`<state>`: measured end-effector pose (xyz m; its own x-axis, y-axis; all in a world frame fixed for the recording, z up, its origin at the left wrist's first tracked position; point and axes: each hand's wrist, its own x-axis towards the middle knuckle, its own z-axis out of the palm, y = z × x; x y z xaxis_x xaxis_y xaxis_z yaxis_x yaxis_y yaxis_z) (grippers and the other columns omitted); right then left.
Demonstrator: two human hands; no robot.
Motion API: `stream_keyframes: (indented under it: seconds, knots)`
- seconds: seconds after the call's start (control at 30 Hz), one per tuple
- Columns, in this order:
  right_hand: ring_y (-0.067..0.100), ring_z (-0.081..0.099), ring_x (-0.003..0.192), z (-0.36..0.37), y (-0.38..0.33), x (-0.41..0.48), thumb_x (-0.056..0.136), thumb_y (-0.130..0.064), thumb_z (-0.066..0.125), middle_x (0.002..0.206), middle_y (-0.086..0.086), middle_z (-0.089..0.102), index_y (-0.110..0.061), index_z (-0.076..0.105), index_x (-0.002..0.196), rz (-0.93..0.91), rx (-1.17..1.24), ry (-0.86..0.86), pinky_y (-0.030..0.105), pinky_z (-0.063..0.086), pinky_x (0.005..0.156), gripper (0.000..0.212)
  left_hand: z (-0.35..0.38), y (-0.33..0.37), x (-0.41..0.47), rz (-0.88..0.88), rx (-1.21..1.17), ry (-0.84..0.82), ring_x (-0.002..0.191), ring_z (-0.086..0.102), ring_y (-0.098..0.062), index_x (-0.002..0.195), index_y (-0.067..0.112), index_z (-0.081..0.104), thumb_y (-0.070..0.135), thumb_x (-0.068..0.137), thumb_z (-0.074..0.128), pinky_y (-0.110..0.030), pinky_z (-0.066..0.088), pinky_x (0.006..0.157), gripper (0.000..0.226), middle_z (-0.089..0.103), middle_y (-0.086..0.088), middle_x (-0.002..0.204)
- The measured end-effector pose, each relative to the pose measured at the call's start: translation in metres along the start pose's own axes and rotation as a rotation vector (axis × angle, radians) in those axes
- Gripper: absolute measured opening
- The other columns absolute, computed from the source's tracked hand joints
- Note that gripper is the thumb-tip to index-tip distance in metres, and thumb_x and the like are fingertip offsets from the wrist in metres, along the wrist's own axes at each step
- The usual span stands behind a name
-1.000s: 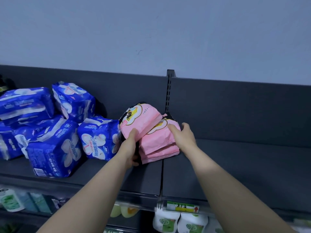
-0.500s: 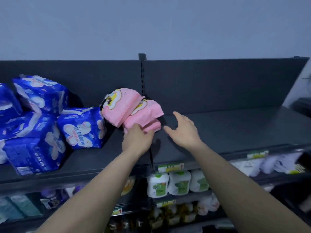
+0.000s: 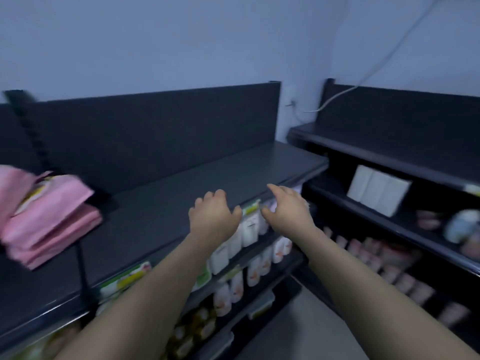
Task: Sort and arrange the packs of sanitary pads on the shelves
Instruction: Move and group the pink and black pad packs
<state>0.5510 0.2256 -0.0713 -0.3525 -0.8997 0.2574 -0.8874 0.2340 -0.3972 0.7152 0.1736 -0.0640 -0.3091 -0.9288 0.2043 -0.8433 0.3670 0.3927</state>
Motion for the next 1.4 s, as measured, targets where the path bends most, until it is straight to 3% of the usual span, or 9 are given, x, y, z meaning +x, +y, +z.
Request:
stream_keyframes:
  seconds: [0.57,0.73,0.87,1.07,1.4]
  knots:
    - [0.03,0.041,0.13,-0.197,0.354,-0.063,0.086,-0.037,0.056,0.139,0.006,0.051,-0.023,0.04,0.144,0.458,-0.276,0.213,0.04,0.033,0.108,0.062,0.162,0.383,0.012,0.539,-0.115,-0.185,0.114,0.048,-0.03,0.123,0.014,0.052,0.046,0.095,0.046,-0.038,0.039,0.089,0.043,0.054,-0.007,0.123]
    - [0.029,0.042,0.129,-0.232,0.419,-0.079,0.086,-0.037,0.055,0.139,0.005,0.051,-0.025,0.04,0.144,0.584,-0.31,0.267,0.039,0.034,0.107,0.061,0.194,0.456,0.015,0.64,-0.142,-0.221,0.118,0.047,-0.029,0.129,0.014,0.05,0.046,0.094,0.046,-0.038,0.039,0.091,0.047,0.054,-0.006,0.129]
    - [0.029,0.04,0.13,-0.253,0.461,-0.082,0.09,-0.036,0.054,0.138,0.008,0.05,-0.025,0.039,0.144,0.677,-0.322,0.293,0.04,0.032,0.107,0.057,0.216,0.508,0.027,0.701,-0.199,-0.253,0.114,0.047,-0.029,0.121,0.015,0.053,0.044,0.094,0.048,-0.037,0.038,0.086,0.04,0.055,-0.005,0.125]
    - [0.028,0.03,0.139,-0.281,0.522,-0.058,0.093,-0.037,0.052,0.149,0.005,0.04,-0.024,0.03,0.149,0.77,-0.331,0.328,0.044,0.027,0.113,0.061,0.244,0.593,0.062,0.812,-0.241,-0.274,0.117,0.047,-0.031,0.125,0.017,0.051,0.045,0.092,0.049,-0.041,0.042,0.093,0.043,0.054,-0.005,0.126]
    - [0.03,0.04,0.13,-0.334,0.606,0.007,0.091,-0.039,0.051,0.141,0.007,0.048,-0.026,0.04,0.143,0.938,-0.37,0.515,0.045,0.032,0.108,0.055,0.278,0.722,0.144,0.939,-0.296,-0.325,0.118,0.046,-0.031,0.13,0.017,0.047,0.046,0.093,0.049,-0.042,0.041,0.096,0.047,0.054,-0.005,0.128]
